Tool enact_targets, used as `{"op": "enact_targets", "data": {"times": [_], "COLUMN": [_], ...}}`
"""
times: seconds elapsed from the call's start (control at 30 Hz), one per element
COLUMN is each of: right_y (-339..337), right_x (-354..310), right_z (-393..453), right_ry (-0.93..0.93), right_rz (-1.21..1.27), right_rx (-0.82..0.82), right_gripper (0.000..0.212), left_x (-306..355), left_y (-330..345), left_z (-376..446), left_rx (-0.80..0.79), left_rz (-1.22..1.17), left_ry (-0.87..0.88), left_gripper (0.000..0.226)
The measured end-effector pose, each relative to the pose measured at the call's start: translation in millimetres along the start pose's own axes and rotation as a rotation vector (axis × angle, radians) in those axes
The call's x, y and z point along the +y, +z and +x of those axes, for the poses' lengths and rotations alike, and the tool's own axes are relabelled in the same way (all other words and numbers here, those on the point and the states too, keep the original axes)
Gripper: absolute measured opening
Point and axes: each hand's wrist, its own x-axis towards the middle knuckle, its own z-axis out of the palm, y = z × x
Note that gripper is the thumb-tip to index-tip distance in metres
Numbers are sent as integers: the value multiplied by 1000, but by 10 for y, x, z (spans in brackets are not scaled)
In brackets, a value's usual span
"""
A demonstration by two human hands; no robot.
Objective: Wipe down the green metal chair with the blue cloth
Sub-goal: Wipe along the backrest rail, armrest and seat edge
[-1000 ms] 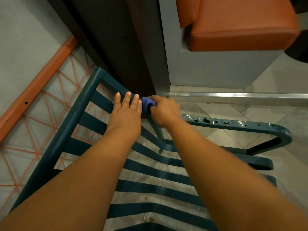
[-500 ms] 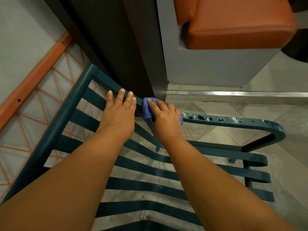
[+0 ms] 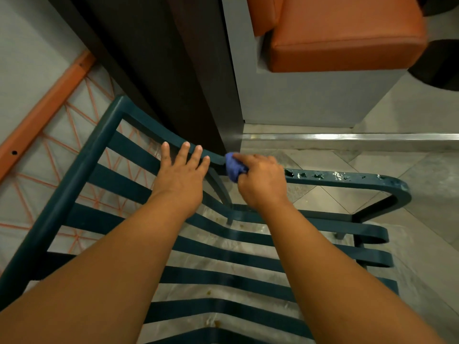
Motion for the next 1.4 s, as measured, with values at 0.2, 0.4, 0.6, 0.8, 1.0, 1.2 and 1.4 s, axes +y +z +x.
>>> {"op": "enact_targets", "data": {"times": [0.2, 0.4, 0.6, 0.8, 1.0, 1.2, 1.4], "right_y": [190, 199, 82, 192, 54, 101, -99], "right_x": [-16, 311, 45, 318, 236, 645, 459], "right_z": [39, -79, 304, -33, 264, -155, 185], "right_ry": [9, -112, 125, -168, 128, -216, 118], "right_rz": [-161, -255, -250, -213, -238, -241, -266], "right_rx": [-126, -88, -213, -106, -176, -81, -179], "right_gripper": [62, 60, 41, 61, 30, 58, 35], "left_x": [86, 127, 169, 240, 258, 333, 378], "left_y": [-68, -45, 7, 25, 20, 16, 18], "left_z": [76, 120, 132, 156, 159, 133, 120], "left_rx": [-14, -64, -62, -41, -49, -55, -62], "left_rz": [-10, -35, -49, -112, -175, -222, -250], "left_ry": [-4, -14, -13, -8, 4, 1, 5], "left_gripper": [74, 90, 96, 90, 91, 89, 93]}}
